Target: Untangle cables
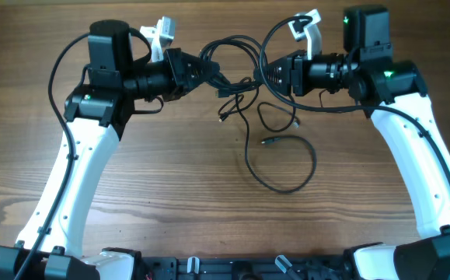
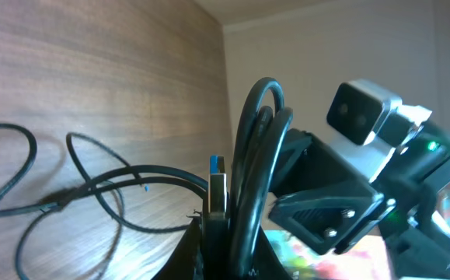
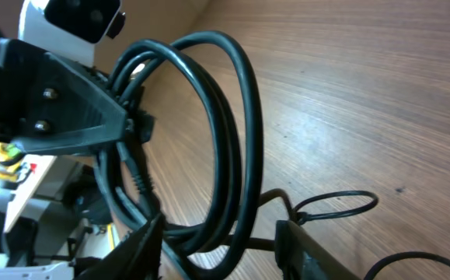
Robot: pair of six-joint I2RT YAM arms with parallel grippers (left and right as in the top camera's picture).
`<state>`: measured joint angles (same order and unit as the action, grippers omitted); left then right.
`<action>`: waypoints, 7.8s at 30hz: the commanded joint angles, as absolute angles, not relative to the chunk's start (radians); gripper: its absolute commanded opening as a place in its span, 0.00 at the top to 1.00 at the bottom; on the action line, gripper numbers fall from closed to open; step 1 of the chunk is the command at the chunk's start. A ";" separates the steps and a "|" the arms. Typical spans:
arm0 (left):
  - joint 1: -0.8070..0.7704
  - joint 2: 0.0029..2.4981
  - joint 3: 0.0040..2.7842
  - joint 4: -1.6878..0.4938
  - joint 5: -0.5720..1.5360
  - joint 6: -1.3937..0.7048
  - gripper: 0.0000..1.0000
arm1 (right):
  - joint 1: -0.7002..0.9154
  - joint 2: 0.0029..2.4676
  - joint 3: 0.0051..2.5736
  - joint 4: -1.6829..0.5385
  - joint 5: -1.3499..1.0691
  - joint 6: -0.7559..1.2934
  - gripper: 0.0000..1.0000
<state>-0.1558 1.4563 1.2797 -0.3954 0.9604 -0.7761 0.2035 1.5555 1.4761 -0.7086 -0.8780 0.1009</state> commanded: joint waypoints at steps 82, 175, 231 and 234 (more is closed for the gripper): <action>-0.178 1.570 1.283 -0.791 0.084 -0.238 0.70 | -0.050 1.391 1.494 -0.761 -0.737 0.292 0.96; 0.090 1.622 1.486 -0.984 0.328 -0.164 0.96 | -0.307 1.641 1.492 0.791 -1.611 1.486 0.95; 0.049 1.622 1.486 -0.953 0.350 -0.216 0.96 | -0.289 1.599 1.607 -0.997 -0.475 0.134 0.21; 0.049 1.622 1.486 -0.954 0.350 -0.217 0.96 | -0.141 1.606 1.611 -0.950 -0.540 0.192 0.22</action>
<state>0.0525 1.6176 1.4731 -0.9569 0.3412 -0.2077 -0.2642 1.5951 1.5867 -0.9768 -0.4255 0.1818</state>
